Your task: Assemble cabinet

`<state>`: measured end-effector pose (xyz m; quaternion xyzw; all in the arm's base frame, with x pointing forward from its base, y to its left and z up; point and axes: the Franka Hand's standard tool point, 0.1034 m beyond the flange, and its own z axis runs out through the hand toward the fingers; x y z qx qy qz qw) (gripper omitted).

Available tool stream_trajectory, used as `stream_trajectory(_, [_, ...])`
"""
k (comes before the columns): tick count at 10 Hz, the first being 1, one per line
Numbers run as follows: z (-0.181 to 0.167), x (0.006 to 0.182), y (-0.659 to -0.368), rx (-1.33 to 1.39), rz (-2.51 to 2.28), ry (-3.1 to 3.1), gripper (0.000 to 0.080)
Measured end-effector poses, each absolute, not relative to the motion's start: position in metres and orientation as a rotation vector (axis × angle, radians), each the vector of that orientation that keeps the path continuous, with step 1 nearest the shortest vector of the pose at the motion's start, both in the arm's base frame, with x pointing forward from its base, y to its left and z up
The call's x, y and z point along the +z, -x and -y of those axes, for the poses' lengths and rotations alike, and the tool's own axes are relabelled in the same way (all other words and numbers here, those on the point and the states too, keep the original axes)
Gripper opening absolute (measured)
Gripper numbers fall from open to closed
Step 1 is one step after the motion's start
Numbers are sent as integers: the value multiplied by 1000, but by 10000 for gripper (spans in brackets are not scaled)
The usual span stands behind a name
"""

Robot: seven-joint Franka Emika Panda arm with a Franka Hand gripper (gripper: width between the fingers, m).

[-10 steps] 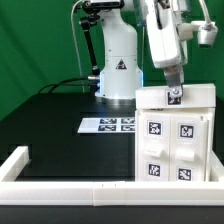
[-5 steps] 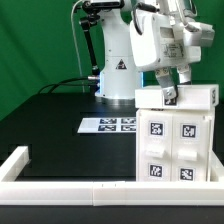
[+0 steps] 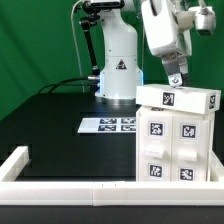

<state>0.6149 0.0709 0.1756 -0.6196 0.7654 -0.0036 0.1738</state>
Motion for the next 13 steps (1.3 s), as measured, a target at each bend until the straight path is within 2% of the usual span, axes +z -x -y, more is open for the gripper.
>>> stream_trajectory(4, [-72,177,-616,-19,-2082,1869,797])
stream_trajectory(8, [-70,178,-620,-141,-1480,2401,797])
stream_trajectory(13, [-70,185,-616,-183,-1260,2536,797])
